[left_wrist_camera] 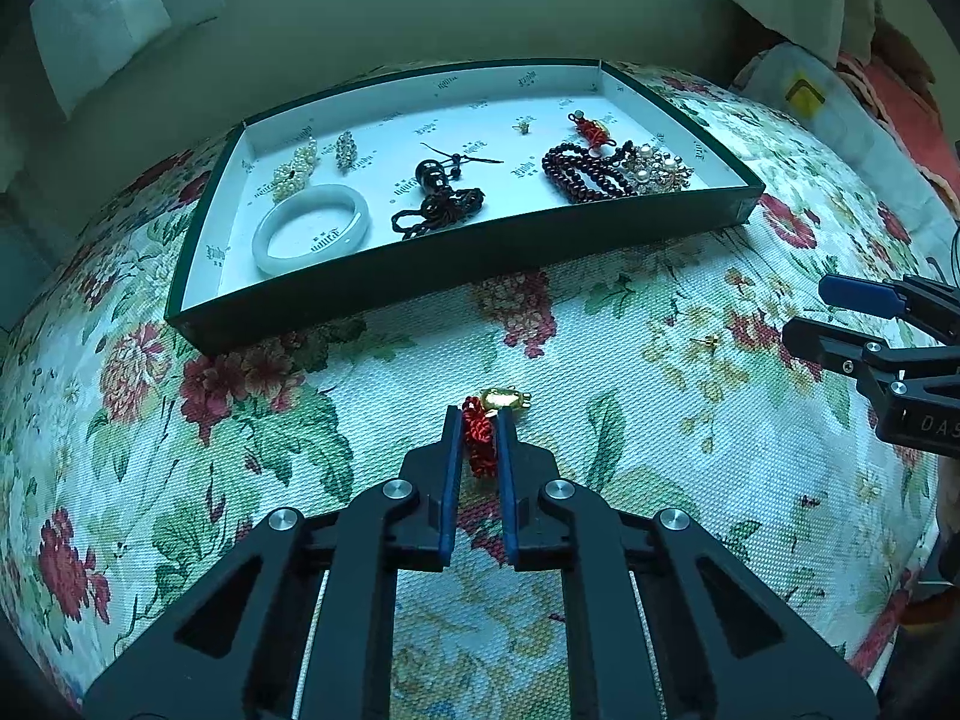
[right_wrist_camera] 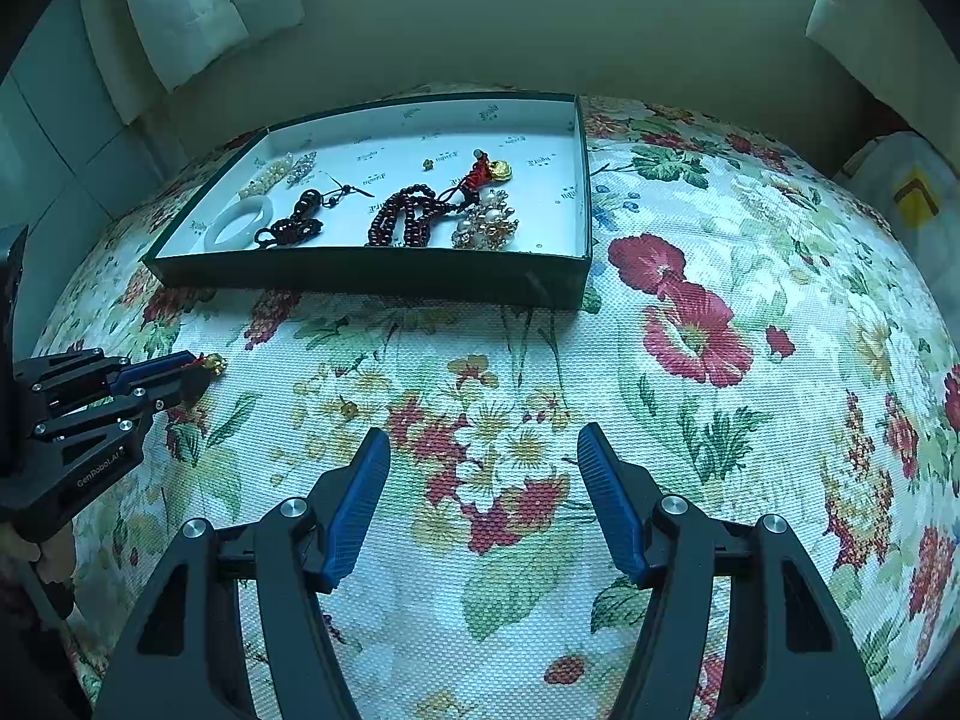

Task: Organize jewelry
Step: 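Close the left gripper on the red tassel charm and lift it, then carry the red tassel charm into the tray and open the left gripper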

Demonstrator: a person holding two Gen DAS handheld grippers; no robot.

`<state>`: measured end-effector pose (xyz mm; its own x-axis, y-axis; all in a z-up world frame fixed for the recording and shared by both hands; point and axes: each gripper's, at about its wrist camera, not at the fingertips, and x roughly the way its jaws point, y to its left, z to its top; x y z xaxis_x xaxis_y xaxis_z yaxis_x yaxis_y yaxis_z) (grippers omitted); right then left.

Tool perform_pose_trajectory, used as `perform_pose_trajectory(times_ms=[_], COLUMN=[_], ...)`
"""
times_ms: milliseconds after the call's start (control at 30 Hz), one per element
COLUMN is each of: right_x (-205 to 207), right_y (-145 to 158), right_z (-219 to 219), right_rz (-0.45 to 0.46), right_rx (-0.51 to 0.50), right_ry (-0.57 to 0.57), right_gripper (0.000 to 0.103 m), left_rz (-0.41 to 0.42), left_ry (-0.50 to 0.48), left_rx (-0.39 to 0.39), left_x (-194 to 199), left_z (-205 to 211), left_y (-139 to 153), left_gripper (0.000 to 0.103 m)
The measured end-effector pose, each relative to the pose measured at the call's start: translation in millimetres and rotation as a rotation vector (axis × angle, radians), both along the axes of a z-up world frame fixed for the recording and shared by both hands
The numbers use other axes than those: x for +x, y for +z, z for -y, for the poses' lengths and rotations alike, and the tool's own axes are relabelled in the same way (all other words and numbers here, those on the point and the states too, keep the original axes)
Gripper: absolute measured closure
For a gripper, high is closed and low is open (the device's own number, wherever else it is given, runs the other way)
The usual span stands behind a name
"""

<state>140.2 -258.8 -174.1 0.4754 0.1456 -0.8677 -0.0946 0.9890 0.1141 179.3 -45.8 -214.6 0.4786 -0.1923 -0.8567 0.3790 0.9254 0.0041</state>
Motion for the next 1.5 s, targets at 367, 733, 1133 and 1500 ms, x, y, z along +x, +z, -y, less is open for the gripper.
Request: perform_pose_trajectory(times_ms=[367,733,1133,1500], right_x=[8,17,13,11], right_y=[0,-12,-11,-9], right_z=[-33,-57,-64,-59], right_rz=[-0.005,-0.005,0.000,0.003], right_rx=[0.012,-0.018,-0.026,-0.018], right_ry=[0.085,0.137,0.156,0.133], right_gripper=[0.067,0.079,0.095,0.095], left_rz=[0.008,0.002,-0.004,0.005], left_ry=[0.046,0.055,0.064,0.070], left_rx=[0.000,-0.009,-0.011,-0.020], left_x=[-1,2,4,1], left_z=[-26,-32,-34,-33], left_y=[4,3,2,7], left_gripper=[0.093,0.093,0.093,0.094])
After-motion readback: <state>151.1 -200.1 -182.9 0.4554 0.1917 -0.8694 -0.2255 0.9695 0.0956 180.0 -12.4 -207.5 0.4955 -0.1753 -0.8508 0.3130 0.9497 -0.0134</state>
